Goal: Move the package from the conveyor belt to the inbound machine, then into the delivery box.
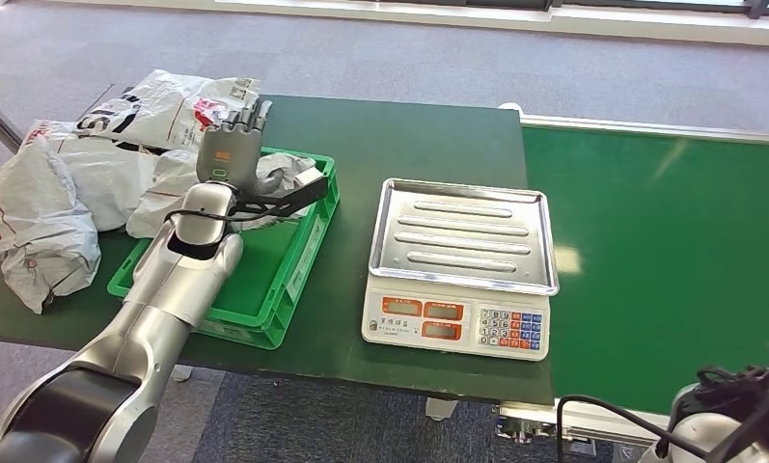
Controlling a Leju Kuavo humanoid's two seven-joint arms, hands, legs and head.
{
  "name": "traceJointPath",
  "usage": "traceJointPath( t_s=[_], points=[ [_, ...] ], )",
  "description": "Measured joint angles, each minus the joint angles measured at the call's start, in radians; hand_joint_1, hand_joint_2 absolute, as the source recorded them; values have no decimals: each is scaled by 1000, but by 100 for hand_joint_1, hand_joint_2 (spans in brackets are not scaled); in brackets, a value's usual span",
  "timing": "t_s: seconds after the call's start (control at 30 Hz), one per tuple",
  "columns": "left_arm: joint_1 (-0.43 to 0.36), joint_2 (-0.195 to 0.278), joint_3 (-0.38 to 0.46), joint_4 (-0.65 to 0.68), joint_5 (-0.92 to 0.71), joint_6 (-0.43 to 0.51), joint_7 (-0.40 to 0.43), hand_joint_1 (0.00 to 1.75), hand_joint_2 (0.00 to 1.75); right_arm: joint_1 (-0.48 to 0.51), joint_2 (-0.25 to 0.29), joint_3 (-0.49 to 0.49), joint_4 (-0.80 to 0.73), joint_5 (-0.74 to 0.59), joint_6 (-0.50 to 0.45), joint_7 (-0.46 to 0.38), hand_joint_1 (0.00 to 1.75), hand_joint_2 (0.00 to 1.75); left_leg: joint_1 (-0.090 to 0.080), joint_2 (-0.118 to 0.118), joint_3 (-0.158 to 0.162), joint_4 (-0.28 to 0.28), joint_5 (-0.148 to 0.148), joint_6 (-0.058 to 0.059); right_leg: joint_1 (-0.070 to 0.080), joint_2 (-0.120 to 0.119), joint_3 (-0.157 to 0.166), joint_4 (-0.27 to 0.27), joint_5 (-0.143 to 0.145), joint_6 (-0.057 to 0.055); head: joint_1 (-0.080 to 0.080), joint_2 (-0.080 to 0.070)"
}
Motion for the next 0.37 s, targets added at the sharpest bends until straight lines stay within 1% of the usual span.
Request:
traceJointPath(
  t_s=[0.37],
  points=[
    [8,-11,9,-25,0,9,9,0,0,2,0,-14,0,0,0,0,0,175,0,0,0,0,0,0,0,0,0,0,0,0,0,0]
  ],
)
